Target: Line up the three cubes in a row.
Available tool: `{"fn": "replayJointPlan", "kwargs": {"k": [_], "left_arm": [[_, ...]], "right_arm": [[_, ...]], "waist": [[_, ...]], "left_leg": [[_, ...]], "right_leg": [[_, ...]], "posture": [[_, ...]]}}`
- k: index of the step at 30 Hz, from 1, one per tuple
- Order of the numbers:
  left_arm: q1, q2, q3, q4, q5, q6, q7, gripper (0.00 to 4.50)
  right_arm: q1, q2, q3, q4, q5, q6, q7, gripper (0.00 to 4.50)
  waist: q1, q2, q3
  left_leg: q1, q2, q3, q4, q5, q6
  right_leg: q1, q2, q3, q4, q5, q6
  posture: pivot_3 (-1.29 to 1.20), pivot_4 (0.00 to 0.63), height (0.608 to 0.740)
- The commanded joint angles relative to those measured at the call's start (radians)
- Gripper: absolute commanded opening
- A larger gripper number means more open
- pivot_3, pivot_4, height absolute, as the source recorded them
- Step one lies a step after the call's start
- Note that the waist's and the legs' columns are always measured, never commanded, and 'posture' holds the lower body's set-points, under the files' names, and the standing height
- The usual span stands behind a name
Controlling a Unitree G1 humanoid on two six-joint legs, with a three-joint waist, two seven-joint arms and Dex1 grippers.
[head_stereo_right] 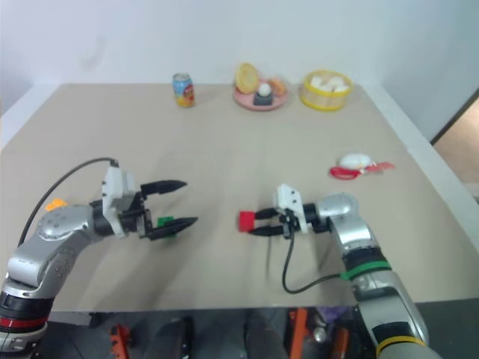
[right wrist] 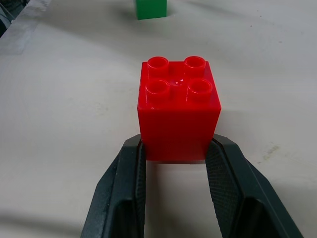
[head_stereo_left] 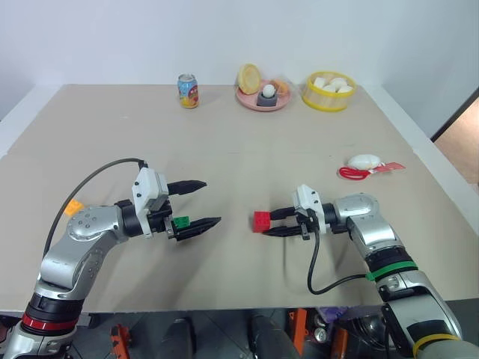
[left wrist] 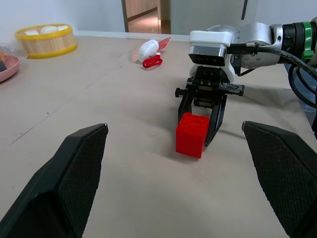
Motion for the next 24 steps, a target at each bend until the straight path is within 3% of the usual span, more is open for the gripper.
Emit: {"fn": "replayJointPlan", "kwargs": {"k": [1,13,14,20,21,24], "left_arm": [[-0.019,0.002,0.027,-0.023,-0.015,-0.01,0.002,4.5],[-0.034,-0.002,0.023,-0.015,-0.015,-0.011,0.001,4.5],[-0.035,-0.003,0.023,-0.013,-0.014,-0.012,0.001,4.5],[-0.041,-0.008,0.019,-0.008,-0.01,-0.016,0.003,4.5],[-0.041,-0.008,0.019,-0.008,-0.009,-0.016,0.003,4.5],[-0.04,-0.01,0.019,-0.008,-0.01,-0.016,0.004,4.5]], "right_arm": [[-0.007,-0.016,-0.012,-0.007,-0.001,-0.023,0.015,1.16],[-0.002,-0.018,-0.008,0.023,-0.024,-0.044,0.003,1.16],[-0.004,-0.019,-0.009,0.029,-0.024,-0.044,0.006,2.23],[-0.02,-0.019,-0.015,0.063,-0.029,-0.045,0.004,4.3],[-0.021,-0.02,-0.013,0.065,-0.031,-0.043,0.005,4.48],[-0.027,-0.031,-0.006,0.073,-0.042,-0.034,0.01,4.48]], "waist": [[0.0,0.0,0.0],[0.0,0.0,0.0],[0.0,0.0,0.0],[0.0,0.0,0.0],[0.0,0.0,0.0],[0.0,0.0,0.0]], "left_leg": [[0.0,0.0,0.0,0.0,0.0,0.0],[0.0,0.0,0.0,0.0,0.0,0.0],[0.0,0.0,0.0,0.0,0.0,0.0],[0.001,0.0,0.0,0.0,0.0,0.0],[0.001,0.0,0.0,0.0,0.0,0.0],[0.001,0.0,0.0,0.001,0.001,-0.001]], "right_leg": [[0.0,0.0,0.0,0.0,0.0,0.0],[0.0,0.0,0.0,0.0,0.0,0.0],[0.0,0.0,0.0,0.0,0.0,0.0],[0.001,0.0,0.0,0.0,0.0,0.0],[0.001,0.0,0.0,0.0,0.001,0.0],[0.002,0.0,0.0,0.0,0.002,0.0]], "posture": [[0.0,0.15,0.74],[0.0,0.15,0.74],[0.0,0.15,0.74],[0.0,0.15,0.74],[0.0,0.15,0.74],[0.0,0.15,0.74]]}}
